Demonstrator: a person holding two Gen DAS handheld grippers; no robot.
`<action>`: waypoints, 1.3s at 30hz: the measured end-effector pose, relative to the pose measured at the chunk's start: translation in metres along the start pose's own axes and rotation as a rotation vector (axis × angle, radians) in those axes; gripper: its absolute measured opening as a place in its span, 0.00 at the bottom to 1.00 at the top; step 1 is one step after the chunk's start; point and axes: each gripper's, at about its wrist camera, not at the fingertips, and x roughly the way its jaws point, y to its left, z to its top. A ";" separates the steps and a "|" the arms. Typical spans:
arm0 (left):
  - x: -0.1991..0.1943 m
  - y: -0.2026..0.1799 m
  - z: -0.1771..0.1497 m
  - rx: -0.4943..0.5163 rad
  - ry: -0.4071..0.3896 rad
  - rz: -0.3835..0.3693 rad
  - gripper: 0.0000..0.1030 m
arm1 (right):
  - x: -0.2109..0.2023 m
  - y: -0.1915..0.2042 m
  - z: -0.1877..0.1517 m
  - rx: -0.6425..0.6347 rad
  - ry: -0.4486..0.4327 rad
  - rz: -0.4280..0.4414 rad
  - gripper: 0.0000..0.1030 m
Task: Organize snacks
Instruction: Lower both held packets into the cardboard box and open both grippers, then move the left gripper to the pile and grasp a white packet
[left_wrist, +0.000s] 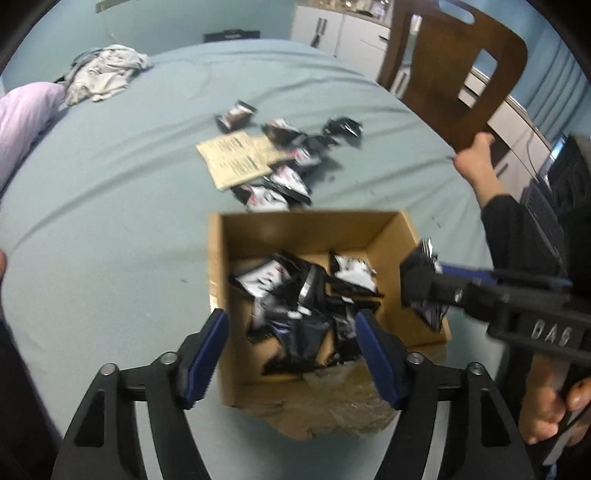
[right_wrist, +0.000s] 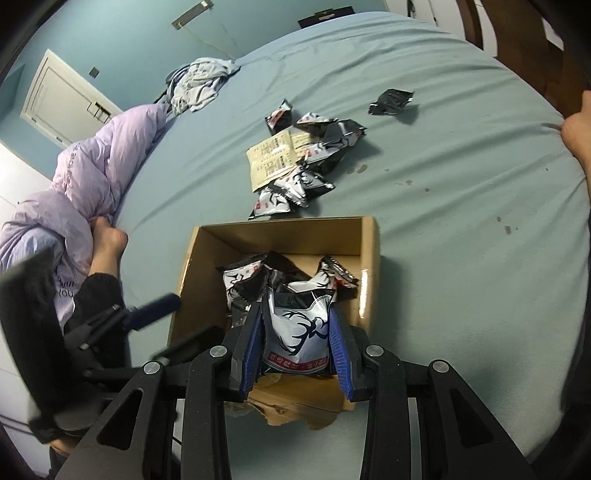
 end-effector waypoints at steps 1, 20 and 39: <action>-0.002 0.003 0.001 -0.004 -0.011 0.033 0.77 | 0.002 0.003 0.000 -0.006 0.009 -0.002 0.32; 0.000 0.064 -0.001 -0.196 0.013 0.122 0.77 | 0.070 0.042 0.007 -0.024 0.181 0.000 0.49; 0.022 0.038 0.045 -0.116 0.105 0.038 0.77 | -0.013 -0.056 0.009 0.248 -0.021 0.063 0.73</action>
